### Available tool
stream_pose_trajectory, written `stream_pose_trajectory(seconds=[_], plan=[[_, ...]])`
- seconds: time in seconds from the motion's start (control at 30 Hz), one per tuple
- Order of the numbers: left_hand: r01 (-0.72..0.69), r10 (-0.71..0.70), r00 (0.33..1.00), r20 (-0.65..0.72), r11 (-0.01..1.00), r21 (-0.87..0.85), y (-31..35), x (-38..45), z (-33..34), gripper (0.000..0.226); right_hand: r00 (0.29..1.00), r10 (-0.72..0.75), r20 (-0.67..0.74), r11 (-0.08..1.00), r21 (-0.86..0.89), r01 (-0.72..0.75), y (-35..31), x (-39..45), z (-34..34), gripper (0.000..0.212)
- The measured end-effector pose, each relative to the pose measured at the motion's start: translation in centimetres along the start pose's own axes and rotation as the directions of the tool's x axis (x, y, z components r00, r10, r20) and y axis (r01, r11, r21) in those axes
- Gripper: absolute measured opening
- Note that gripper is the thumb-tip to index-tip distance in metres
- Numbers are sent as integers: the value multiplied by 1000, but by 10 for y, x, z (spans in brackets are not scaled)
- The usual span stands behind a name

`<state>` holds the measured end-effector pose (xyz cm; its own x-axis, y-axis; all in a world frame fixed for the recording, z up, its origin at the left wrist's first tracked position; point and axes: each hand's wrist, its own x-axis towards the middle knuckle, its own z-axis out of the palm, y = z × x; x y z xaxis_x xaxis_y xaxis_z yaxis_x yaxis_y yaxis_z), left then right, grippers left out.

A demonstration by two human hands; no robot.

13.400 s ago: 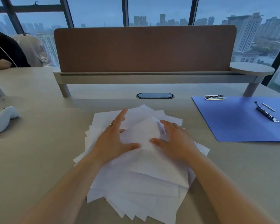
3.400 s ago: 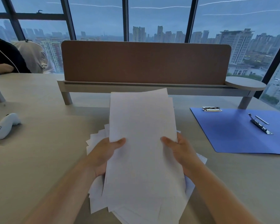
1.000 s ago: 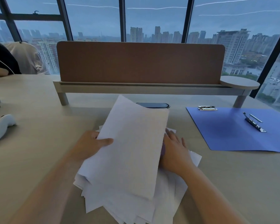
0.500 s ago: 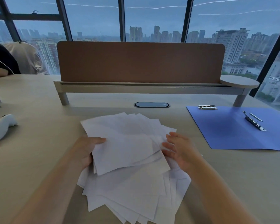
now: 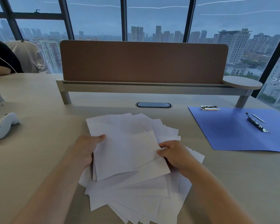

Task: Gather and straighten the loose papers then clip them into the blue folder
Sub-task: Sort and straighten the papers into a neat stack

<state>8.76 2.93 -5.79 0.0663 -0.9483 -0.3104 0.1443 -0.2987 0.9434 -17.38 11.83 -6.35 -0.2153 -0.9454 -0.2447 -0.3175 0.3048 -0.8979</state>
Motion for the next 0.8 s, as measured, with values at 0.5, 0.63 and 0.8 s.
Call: stream_pose_trajectory(seconds=[0.5, 0.63, 0.8], plan=[[-40, -102, 890, 445, 954, 299, -4, -6, -8, 30, 981, 85, 173, 916, 374, -146, -4, -7, 2, 18], [-212, 53, 916, 398, 905, 369, -7, -11, 3, 21, 993, 21, 116, 971, 232, -47, -4, -8, 7, 21], [-329, 263, 937, 230, 886, 328, -8, -7, 4, 24, 998, -38, 55, 932, 361, 16, -9, -6, -3, 21]])
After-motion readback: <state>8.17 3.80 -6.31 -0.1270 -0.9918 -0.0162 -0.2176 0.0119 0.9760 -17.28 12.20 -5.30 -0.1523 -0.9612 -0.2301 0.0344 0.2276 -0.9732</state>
